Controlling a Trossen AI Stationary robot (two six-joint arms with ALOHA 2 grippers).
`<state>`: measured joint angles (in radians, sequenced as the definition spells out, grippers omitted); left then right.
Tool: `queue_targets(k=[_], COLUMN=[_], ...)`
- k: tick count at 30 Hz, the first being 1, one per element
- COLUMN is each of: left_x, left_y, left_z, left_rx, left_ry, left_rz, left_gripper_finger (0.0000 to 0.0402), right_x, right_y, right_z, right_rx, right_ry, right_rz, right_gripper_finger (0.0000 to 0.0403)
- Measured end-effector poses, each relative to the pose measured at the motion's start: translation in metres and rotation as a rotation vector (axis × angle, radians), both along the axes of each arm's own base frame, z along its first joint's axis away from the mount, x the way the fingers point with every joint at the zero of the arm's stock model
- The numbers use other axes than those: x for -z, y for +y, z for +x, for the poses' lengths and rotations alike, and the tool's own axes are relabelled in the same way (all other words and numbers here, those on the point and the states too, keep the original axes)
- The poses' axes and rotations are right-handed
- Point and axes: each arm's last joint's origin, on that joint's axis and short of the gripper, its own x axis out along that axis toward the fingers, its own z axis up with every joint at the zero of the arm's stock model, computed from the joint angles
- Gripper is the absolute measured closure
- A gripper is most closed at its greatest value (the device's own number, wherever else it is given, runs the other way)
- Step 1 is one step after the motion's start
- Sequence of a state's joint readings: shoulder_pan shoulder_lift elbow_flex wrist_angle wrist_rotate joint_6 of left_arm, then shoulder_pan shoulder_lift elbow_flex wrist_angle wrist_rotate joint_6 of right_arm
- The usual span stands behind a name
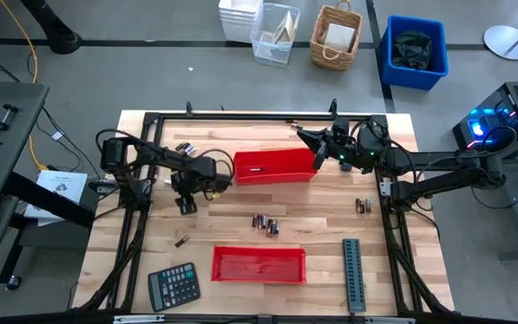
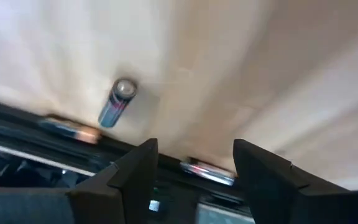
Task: Sort batteries
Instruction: Put the silver battery into the top red bin
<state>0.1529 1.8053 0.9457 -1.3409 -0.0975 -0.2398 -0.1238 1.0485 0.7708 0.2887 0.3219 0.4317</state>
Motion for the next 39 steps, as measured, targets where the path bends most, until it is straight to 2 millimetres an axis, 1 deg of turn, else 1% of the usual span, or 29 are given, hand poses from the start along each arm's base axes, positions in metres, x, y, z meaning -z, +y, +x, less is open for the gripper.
queue_targets(k=[3, 6, 10, 14, 17, 19, 22, 24, 26, 33, 37, 39], left_x=[0.002, 0.0, -0.006, -0.003, -0.004, -0.005, -0.007, -0.007, -0.007, -0.009, -0.012, -0.014], left_y=[0.019, 0.04, 0.069, 0.107, 0.133, 0.146, 0.161, 0.165, 0.164, 0.154, 0.145, 0.14], left_z=[-0.003, -0.006, -0.008, -0.006, -0.008, -0.011, -0.019, -0.024, -0.028, -0.032, -0.034, -0.037], left_rx=[-0.048, -0.055, 0.031, 0.076, 0.03, 0.022, 0.046, 0.054, 0.044, -0.115, -0.105, -0.146], left_ry=[-0.006, 0.004, -0.014, -0.158, -0.26, -0.296, -0.317, -0.318, -0.289, -0.25, -0.19, -0.15], left_rz=[0.031, 0.079, 0.119, 0.129, 0.147, 0.163, 0.145, 0.114, 0.082, 0.061, 0.004, -0.034], left_gripper_finger=[0.02, 0.02, 0.02, 0.02, 0.02, 0.02, 0.02, 0.02, 0.02, 0.02, 0.02, 0.02], right_x=[0.0, 0.0, -0.001, -0.002, -0.003, -0.003, -0.003, -0.003, -0.003, -0.004, -0.004, -0.004], right_y=[0.0, 0.0, 0.0, 0.0, 0.0, 0.0, 0.0, -0.001, -0.001, -0.002, -0.002, -0.002], right_z=[0.0, 0.0, 0.0, 0.0, 0.0, 0.0, 0.0, 0.0, -0.001, -0.001, -0.001, -0.001], right_rx=[0.0, 0.0, 0.0, 0.0, 0.0, 0.0, 0.001, 0.018, 0.03, 0.077, 0.078, 0.078], right_ry=[-0.007, -0.008, -0.02, -0.033, -0.042, -0.042, -0.059, -0.064, -0.066, -0.068, -0.068, -0.068], right_rz=[0.014, 0.014, 0.012, 0.018, 0.018, 0.018, 0.047, 0.057, 0.056, 0.056, 0.055, 0.056], right_gripper_finger=[0.0402, 0.0402, 0.0402, 0.0402, 0.0402, 0.0402, 0.0402, 0.0402, 0.0402, 0.0402, 0.0402, 0.0402])
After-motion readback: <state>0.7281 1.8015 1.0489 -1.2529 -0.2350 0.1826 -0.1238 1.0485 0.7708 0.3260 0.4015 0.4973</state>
